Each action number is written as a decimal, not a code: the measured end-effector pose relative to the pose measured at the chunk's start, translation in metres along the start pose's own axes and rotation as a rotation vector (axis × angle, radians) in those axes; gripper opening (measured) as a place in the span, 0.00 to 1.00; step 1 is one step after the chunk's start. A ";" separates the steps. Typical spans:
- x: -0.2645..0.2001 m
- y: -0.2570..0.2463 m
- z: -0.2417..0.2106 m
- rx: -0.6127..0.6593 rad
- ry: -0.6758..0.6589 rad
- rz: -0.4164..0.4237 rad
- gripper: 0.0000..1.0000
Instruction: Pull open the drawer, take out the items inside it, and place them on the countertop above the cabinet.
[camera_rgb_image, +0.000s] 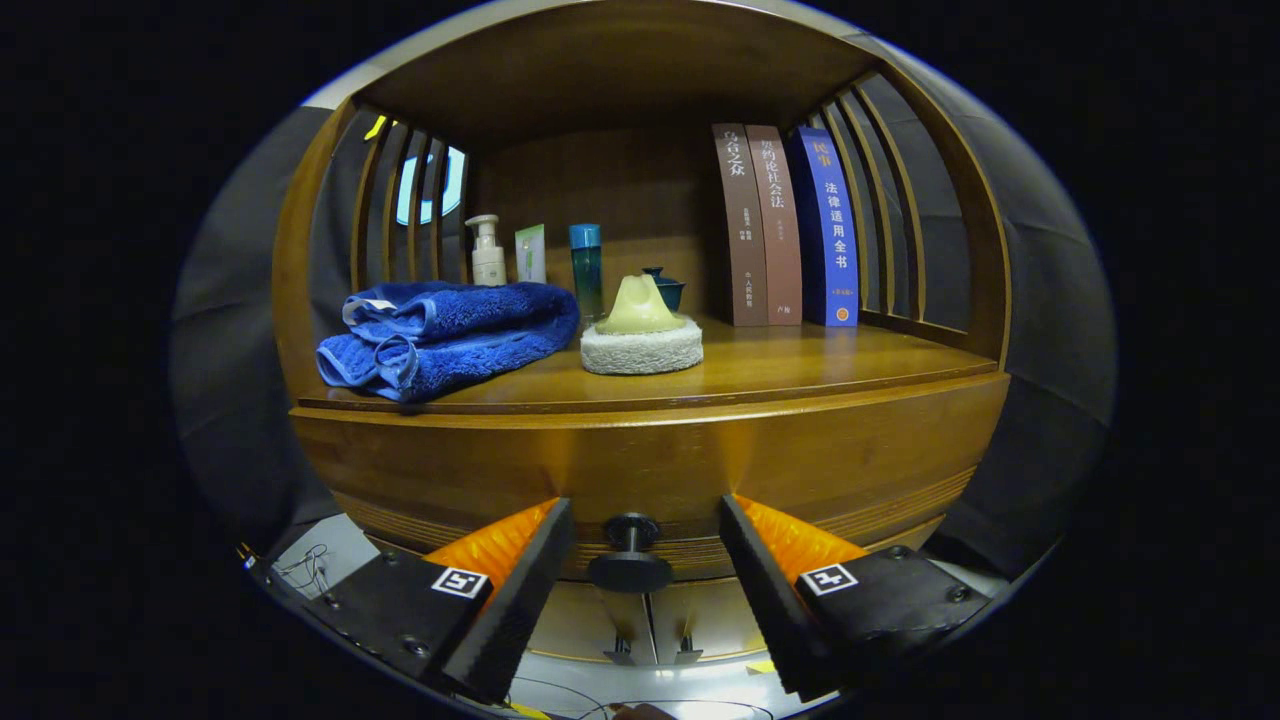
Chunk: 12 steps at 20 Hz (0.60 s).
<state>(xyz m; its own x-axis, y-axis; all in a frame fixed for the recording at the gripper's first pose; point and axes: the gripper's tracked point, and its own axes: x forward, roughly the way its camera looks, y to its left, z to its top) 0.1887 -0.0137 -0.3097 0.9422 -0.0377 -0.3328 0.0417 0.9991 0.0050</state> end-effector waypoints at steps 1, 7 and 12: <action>-0.002 0.000 0.001 0.000 0.000 -0.001 0.98; -0.032 -0.005 0.032 -0.038 -0.048 0.000 0.98; -0.078 -0.001 0.095 -0.050 -0.117 0.024 0.98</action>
<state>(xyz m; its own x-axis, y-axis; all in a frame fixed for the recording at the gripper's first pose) 0.1469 -0.0135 -0.1945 0.9753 -0.0128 -0.2206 0.0049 0.9993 -0.0367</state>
